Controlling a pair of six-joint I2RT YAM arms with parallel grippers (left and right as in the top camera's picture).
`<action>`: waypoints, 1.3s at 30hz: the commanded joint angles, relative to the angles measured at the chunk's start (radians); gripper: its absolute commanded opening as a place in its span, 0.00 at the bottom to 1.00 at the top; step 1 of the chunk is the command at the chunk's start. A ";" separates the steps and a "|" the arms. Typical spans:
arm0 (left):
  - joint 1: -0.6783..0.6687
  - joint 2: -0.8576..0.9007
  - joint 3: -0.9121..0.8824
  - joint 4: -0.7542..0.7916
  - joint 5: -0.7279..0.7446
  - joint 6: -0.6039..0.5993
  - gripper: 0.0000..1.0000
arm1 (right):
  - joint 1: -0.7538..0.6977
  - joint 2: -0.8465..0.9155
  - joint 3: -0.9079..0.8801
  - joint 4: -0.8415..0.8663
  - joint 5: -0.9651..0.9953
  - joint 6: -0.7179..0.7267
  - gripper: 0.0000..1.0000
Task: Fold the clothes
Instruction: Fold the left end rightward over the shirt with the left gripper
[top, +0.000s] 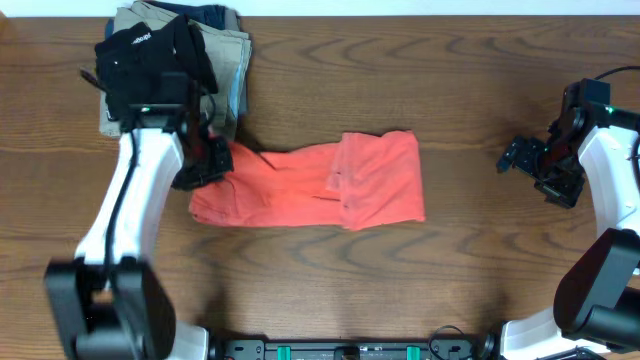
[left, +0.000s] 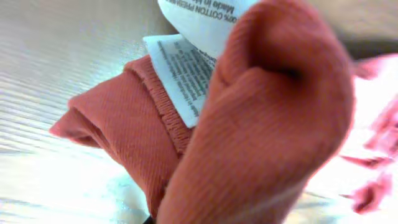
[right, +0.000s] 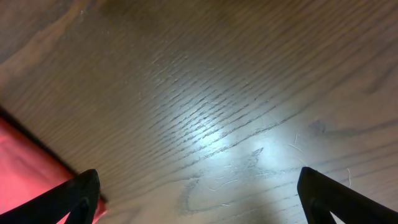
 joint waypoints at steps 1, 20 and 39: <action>-0.045 -0.074 0.021 -0.018 -0.030 -0.006 0.06 | -0.009 -0.014 0.014 -0.001 0.011 0.017 0.99; -0.501 0.000 0.016 0.177 -0.020 -0.220 0.06 | -0.009 -0.014 0.014 -0.001 0.011 0.017 0.99; -0.593 0.220 0.016 0.445 -0.019 -0.316 0.06 | -0.009 -0.014 0.014 -0.001 0.011 0.017 0.99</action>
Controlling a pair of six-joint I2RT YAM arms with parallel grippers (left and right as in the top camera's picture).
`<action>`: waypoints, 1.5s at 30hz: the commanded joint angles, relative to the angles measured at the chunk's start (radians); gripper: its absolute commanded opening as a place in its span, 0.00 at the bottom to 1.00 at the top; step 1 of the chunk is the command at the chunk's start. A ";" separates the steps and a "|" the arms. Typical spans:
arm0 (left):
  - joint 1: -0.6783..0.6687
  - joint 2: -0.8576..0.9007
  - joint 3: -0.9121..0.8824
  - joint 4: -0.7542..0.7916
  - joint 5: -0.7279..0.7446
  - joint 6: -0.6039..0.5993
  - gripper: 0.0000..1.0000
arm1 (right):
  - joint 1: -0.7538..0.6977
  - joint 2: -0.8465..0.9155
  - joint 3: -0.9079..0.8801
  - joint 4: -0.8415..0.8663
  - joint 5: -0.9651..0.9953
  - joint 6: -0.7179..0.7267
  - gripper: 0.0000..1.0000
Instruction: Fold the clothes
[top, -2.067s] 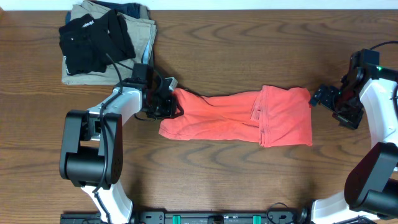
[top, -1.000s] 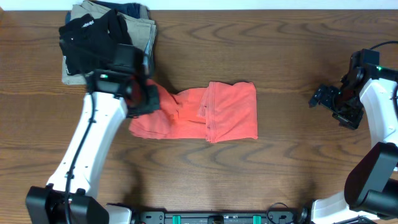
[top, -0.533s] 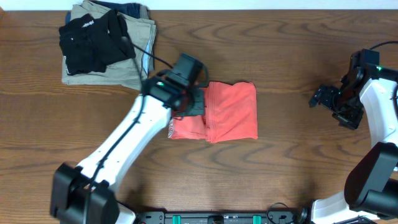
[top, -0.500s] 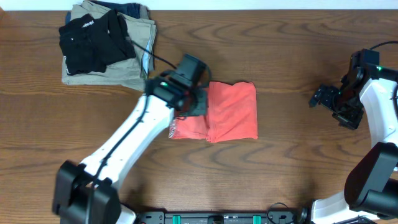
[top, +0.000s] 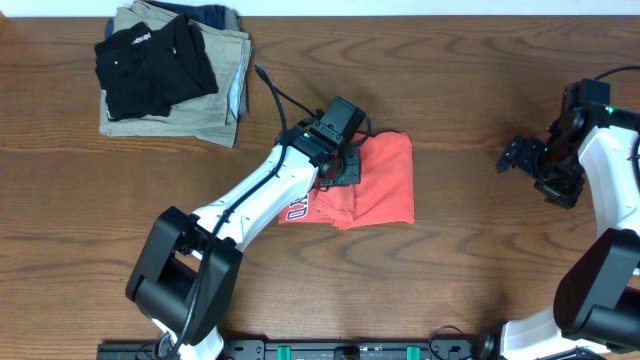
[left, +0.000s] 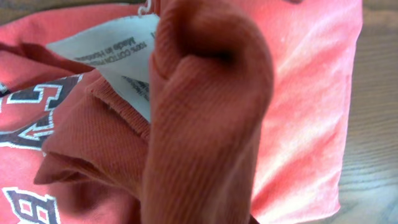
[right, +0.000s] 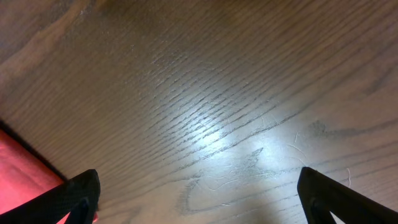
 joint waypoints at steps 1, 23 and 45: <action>-0.003 0.002 0.005 0.024 -0.005 -0.018 0.06 | -0.009 -0.014 0.014 -0.001 0.011 0.018 0.99; -0.079 0.006 0.000 0.061 -0.005 -0.016 0.49 | -0.009 -0.014 0.014 -0.001 0.011 0.017 0.99; -0.036 -0.248 0.005 -0.074 0.129 0.164 0.50 | -0.009 -0.014 0.014 -0.001 0.011 0.017 0.99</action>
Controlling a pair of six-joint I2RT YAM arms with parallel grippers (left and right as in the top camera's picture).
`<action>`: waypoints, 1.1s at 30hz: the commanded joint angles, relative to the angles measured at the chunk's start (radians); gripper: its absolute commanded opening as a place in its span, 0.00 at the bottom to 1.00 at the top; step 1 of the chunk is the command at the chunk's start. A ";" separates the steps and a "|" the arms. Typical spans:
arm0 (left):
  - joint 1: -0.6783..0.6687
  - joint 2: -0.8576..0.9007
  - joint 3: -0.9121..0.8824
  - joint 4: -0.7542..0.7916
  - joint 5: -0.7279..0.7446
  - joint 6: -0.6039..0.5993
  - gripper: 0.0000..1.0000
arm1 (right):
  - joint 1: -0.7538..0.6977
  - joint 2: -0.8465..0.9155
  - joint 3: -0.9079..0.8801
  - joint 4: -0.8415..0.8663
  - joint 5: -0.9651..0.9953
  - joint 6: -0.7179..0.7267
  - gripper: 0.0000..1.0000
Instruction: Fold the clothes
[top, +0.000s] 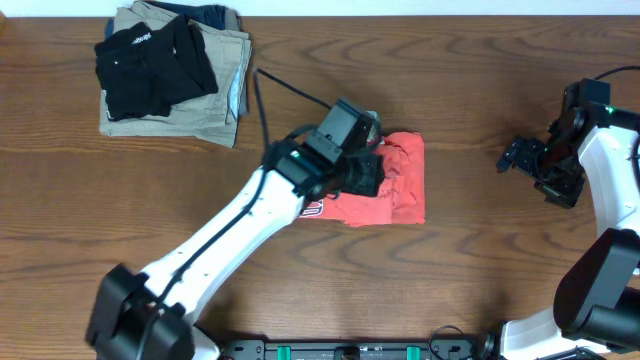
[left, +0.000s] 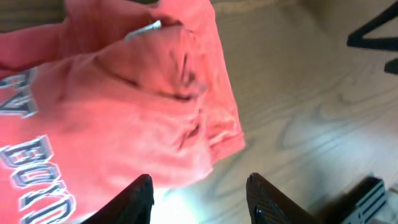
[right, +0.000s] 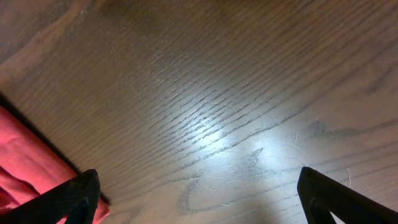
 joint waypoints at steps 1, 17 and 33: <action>0.044 -0.010 0.005 -0.040 -0.048 0.041 0.50 | -0.009 -0.014 0.014 -0.001 0.011 0.017 0.99; 0.081 0.292 -0.007 0.213 0.063 0.034 0.50 | -0.009 -0.014 0.014 -0.001 0.011 0.017 0.99; -0.114 0.441 -0.006 0.202 0.110 -0.017 0.49 | -0.009 -0.014 0.014 -0.001 0.011 0.017 0.99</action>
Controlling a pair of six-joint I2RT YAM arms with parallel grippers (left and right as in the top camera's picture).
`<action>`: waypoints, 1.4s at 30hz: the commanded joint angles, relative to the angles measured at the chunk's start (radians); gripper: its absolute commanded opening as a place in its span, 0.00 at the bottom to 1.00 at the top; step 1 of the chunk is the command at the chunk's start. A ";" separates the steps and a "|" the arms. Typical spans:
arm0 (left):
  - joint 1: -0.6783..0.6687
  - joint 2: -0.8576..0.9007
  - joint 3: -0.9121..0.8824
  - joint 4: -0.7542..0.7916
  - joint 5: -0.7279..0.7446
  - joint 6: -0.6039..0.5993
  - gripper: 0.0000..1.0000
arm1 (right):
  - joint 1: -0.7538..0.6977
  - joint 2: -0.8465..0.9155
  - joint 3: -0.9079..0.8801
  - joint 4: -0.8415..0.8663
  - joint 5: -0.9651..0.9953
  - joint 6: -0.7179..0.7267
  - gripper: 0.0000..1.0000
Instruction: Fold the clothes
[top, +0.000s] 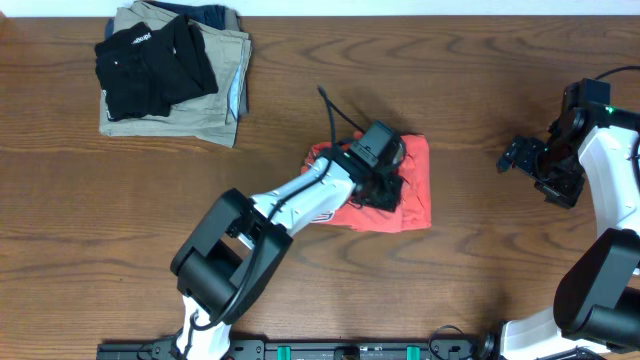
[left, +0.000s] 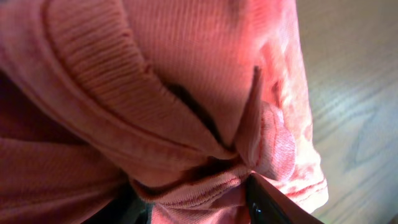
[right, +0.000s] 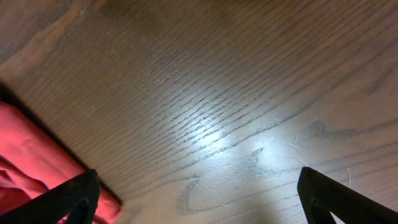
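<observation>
The red shirt (top: 415, 195) lies folded in a compact bundle at the table's middle. My left gripper (top: 386, 182) is down on its right half. In the left wrist view the shirt (left: 155, 74) fills the frame. Its ribbed hem bunches between the fingers of my left gripper (left: 199, 210), which stand apart, open, and press into the cloth. My right gripper (top: 516, 156) hovers to the right, apart from the shirt. It (right: 199, 199) is wide open over bare wood, with a corner of the shirt (right: 31, 158) at the lower left.
A pile of folded clothes sits at the back left: a black garment (top: 150, 55) on top of tan ones (top: 228, 75). The brown wooden table (top: 500, 270) extends around the shirt. A black cable (top: 330, 110) trails behind the left wrist.
My left gripper was open just above the shirt's right side. Now it is lower, with its fingers sunk in the bunched fabric. The shirt's right edge sits slightly further right. The right arm is unmoved.
First the shirt lay stretched out, my left gripper shut on its left end near the clothes pile. Then that end was held over the right half, folding the shirt. Then the gripper was open, the cloth let go. Now it presses into the folded bundle.
</observation>
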 joint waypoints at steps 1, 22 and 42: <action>-0.043 0.026 -0.007 -0.040 0.030 -0.050 0.48 | -0.009 -0.014 0.014 -0.001 0.011 0.017 0.99; -0.060 -0.341 -0.006 -0.056 -0.316 -0.095 0.53 | -0.009 -0.014 0.014 -0.001 0.011 0.017 0.99; -0.064 0.000 -0.006 0.239 -0.196 -0.189 0.52 | -0.009 -0.014 0.014 -0.001 0.011 0.017 0.99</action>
